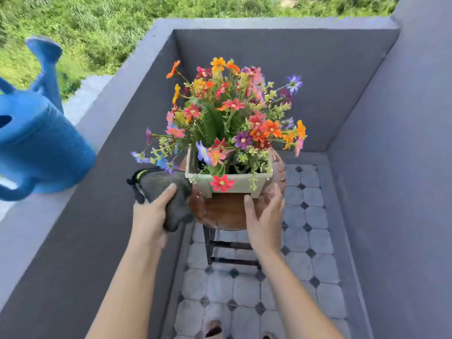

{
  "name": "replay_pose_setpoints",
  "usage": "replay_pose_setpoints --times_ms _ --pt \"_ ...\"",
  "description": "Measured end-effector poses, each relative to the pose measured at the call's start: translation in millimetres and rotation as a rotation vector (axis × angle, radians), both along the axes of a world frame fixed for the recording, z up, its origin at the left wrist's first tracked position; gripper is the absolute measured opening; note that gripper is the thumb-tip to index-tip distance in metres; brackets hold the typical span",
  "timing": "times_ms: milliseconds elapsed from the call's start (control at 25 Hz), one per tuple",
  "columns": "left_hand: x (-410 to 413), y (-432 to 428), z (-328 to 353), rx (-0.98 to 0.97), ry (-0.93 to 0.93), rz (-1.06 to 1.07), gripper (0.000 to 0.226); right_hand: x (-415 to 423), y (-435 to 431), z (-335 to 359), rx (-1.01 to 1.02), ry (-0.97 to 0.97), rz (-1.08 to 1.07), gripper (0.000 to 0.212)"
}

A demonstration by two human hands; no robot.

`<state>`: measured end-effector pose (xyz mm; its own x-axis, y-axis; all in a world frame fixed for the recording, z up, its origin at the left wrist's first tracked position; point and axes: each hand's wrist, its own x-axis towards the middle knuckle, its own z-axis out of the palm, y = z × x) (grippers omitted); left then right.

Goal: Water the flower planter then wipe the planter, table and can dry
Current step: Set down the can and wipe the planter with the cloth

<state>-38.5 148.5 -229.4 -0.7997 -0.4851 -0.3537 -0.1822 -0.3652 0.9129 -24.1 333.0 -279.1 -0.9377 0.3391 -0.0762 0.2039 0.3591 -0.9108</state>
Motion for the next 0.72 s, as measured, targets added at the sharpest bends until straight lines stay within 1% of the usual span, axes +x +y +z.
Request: replay_pose_setpoints --times_ms 40,120,200,280,320,400,480,600,720 --pt "-8 3 -9 -0.018 0.047 -0.039 0.027 -12 -1 -5 0.011 0.035 0.023 0.075" --pt "-19 11 -22 -0.077 0.108 -0.127 0.028 -29 -2 -15 0.078 0.05 0.08 0.079" --pt "-25 16 -28 -0.113 0.167 -0.176 0.027 -37 -4 -20 0.136 0.049 0.115 0.077" --pt "-26 17 -29 -0.153 0.226 -0.216 0.026 -39 -4 -20 0.174 0.087 0.091 0.073" --pt "-25 16 -29 -0.204 0.245 -0.242 0.024 -37 -3 -19 0.191 0.098 0.078 0.072" --pt "-23 14 -30 -0.324 0.227 -0.275 0.026 -37 -2 -16 0.203 0.082 0.085 0.073" --pt "-23 13 -28 -0.378 0.195 -0.272 0.033 -40 0 -13 0.179 0.093 0.097 0.072" --pt "-24 15 -14 -0.374 0.201 -0.236 0.036 -41 6 2 0.133 0.124 0.108 0.069" --pt "-33 19 5 -0.358 0.224 -0.2 0.032 -46 8 18 0.088 0.137 0.112 0.079"
